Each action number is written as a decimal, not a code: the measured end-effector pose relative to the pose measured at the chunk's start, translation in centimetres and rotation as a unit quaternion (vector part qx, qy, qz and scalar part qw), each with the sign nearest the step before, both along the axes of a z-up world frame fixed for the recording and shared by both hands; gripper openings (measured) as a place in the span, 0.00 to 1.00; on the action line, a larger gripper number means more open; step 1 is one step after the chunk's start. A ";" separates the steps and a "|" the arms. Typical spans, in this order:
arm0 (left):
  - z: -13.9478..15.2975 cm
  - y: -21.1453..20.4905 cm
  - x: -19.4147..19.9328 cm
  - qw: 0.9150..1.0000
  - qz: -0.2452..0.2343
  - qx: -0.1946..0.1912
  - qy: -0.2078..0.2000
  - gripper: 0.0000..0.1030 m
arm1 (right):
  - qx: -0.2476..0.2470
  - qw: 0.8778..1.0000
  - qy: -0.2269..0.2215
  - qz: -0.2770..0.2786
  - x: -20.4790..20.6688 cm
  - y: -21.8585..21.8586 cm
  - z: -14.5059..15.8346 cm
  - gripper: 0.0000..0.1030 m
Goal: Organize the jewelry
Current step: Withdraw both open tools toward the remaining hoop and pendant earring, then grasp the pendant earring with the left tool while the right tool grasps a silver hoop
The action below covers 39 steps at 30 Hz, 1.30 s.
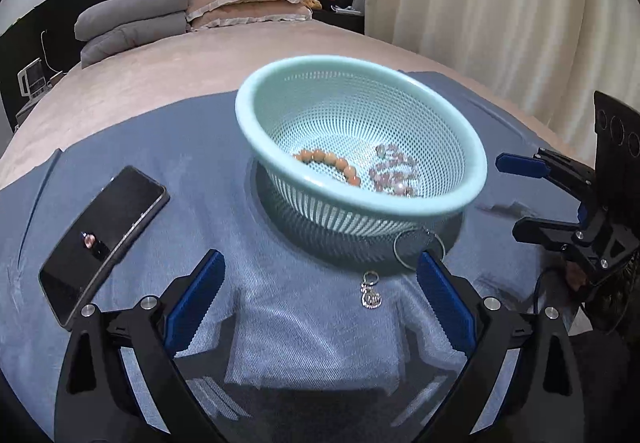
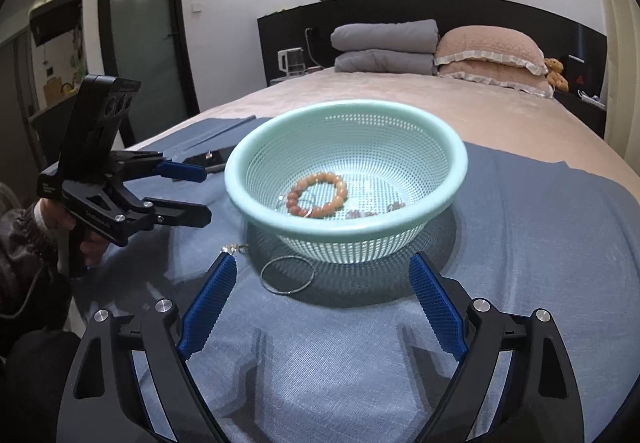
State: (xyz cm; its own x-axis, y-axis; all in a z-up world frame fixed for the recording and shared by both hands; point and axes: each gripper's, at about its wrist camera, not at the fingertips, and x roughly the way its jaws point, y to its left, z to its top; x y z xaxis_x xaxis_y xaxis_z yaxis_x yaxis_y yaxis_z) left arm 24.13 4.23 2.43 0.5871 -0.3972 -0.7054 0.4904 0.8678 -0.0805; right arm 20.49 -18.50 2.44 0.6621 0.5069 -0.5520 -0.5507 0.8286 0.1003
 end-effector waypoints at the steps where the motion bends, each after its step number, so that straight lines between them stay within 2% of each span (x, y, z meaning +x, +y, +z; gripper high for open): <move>1: -0.5 -0.1 -0.2 1.000 -0.002 0.006 0.000 0.92 | -0.007 1.000 0.005 0.006 0.1 0.5 -0.3 0.81; 5: -1.4 -1.1 -0.4 0.999 -0.007 0.042 -0.012 0.92 | -0.032 0.999 0.027 0.017 0.8 1.9 -1.3 0.81; 8: -2.0 -1.9 -0.4 0.999 -0.023 0.048 -0.005 0.84 | -0.041 0.998 0.045 0.019 1.5 2.7 -1.9 0.81; 10: -2.8 -2.4 -0.7 0.997 -0.032 0.068 -0.002 0.76 | -0.047 0.998 0.049 0.019 1.7 3.0 -2.1 0.81; 11: -3.1 -2.6 -0.7 0.996 -0.033 0.079 -0.003 0.75 | -0.049 0.997 0.052 0.017 1.8 3.2 -2.1 0.81; 13: -3.3 -2.5 -0.8 0.997 -0.039 0.068 -0.002 0.69 | -0.054 0.997 0.058 0.012 2.3 3.5 -2.3 0.80; 15: -3.3 -2.2 -0.7 0.998 -0.035 0.054 0.004 0.54 | -0.067 0.996 0.063 0.004 2.5 4.0 -2.4 0.79; 18: -3.4 -2.4 -1.1 0.998 -0.038 0.057 -0.002 0.47 | -0.077 0.995 0.066 -0.005 2.8 4.8 -2.7 0.78; 21: -3.5 -2.5 -1.5 0.997 -0.046 0.056 -0.003 0.37 | -0.085 0.993 0.086 -0.007 3.2 5.5 -3.5 0.67; 23: -3.5 -2.6 -1.6 0.997 -0.050 0.052 -0.002 0.30 | -0.079 0.993 0.090 -0.007 3.2 5.5 -3.5 0.53; 25: -3.5 -2.5 -1.8 0.997 -0.050 0.051 -0.002 0.19 | -0.074 0.993 0.092 -0.007 3.1 5.4 -3.5 0.42; 27: -3.4 -2.3 -1.7 0.998 -0.047 0.045 0.002 0.13 | -0.073 0.993 0.092 -0.010 2.9 5.3 -3.5 0.42; 35: -2.9 -1.5 -2.5 0.998 -0.051 0.024 0.014 0.12 | -0.072 0.993 0.087 -0.016 1.2 4.3 -3.0 0.41; 39: -3.0 -1.0 -3.8 0.999 -0.048 0.000 0.023 0.12 | -0.070 0.993 0.090 -0.019 0.2 3.4 -2.8 0.41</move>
